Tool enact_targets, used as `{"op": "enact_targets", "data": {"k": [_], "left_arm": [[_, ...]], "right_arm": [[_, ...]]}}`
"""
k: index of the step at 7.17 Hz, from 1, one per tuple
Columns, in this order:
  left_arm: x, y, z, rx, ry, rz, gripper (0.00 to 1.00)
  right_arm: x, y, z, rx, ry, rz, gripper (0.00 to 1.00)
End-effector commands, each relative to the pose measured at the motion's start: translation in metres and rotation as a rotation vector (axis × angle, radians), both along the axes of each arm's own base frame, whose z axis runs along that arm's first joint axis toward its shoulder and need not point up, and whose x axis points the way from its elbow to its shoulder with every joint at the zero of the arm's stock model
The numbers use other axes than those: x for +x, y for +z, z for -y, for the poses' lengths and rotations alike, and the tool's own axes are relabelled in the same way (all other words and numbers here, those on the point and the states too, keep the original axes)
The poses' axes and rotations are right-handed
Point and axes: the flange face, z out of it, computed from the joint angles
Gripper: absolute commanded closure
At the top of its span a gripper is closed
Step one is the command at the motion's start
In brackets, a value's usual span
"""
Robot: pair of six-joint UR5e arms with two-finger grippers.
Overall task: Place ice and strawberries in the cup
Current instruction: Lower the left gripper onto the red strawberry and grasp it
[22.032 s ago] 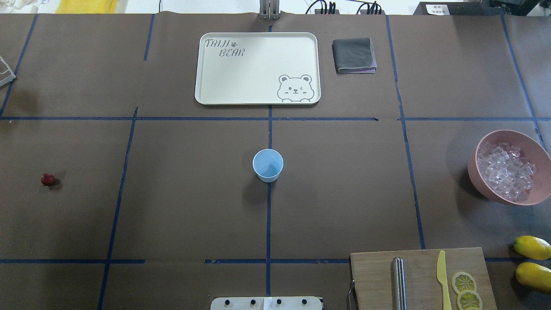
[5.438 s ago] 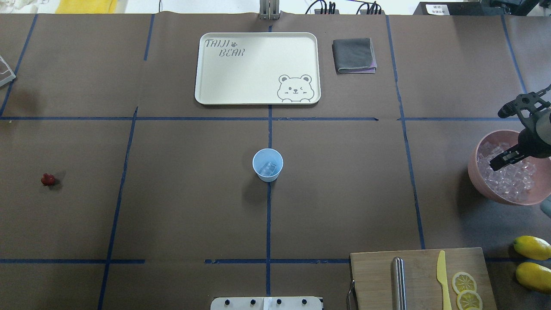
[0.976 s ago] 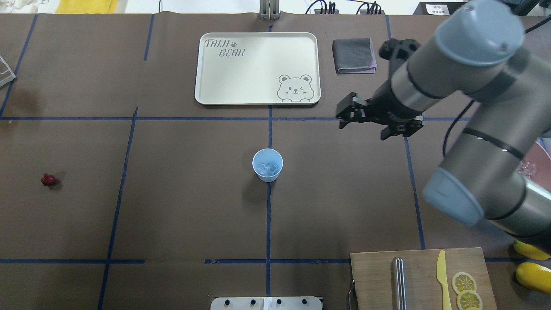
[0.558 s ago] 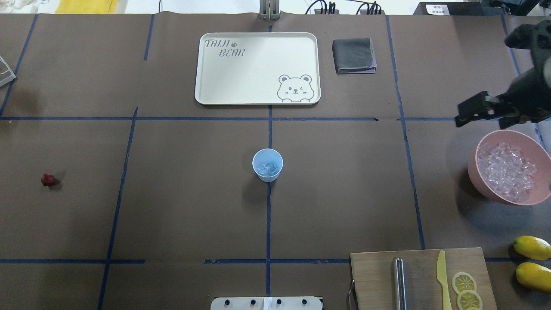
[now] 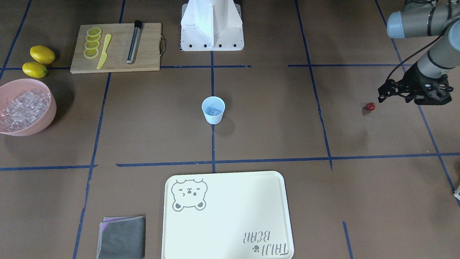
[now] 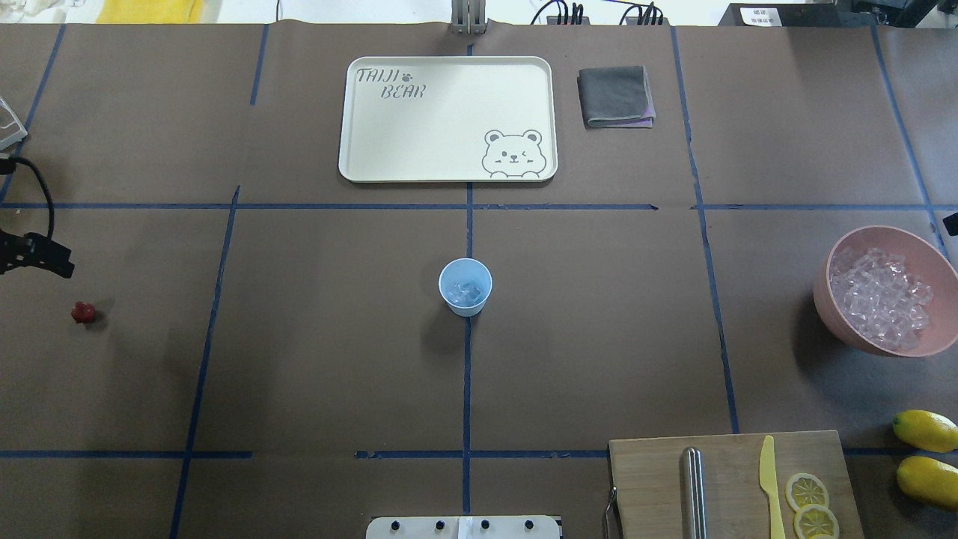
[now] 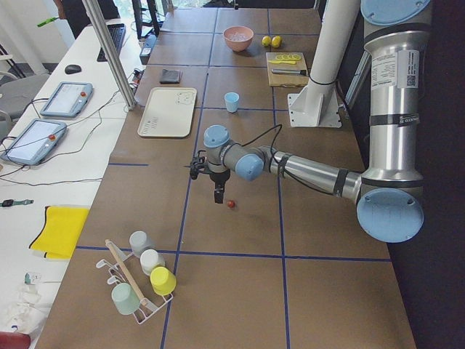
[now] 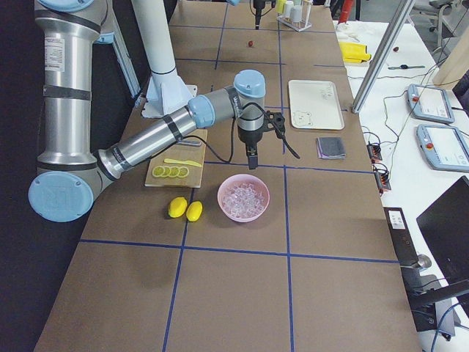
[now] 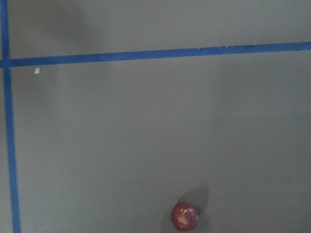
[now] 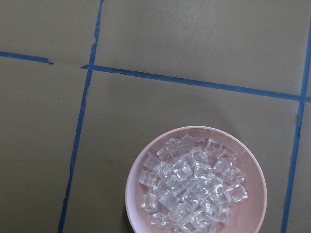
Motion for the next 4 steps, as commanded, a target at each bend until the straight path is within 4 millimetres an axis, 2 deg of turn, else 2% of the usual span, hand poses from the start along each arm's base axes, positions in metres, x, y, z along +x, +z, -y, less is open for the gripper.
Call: {"op": "enact_targets", "data": {"k": [1,4], "left_arm": [[0.025,0.027,-0.006,-0.01,0.011,0.044,0.0],[0.037,0.054,-0.007,0.002,0.028,0.02,0.0]], "right_arm": [[0.007,0.007,0.001,0.008,-0.012,0.009,0.0],[0.006,0.005,0.002,0.012,-0.012,0.011,0.0]]}}
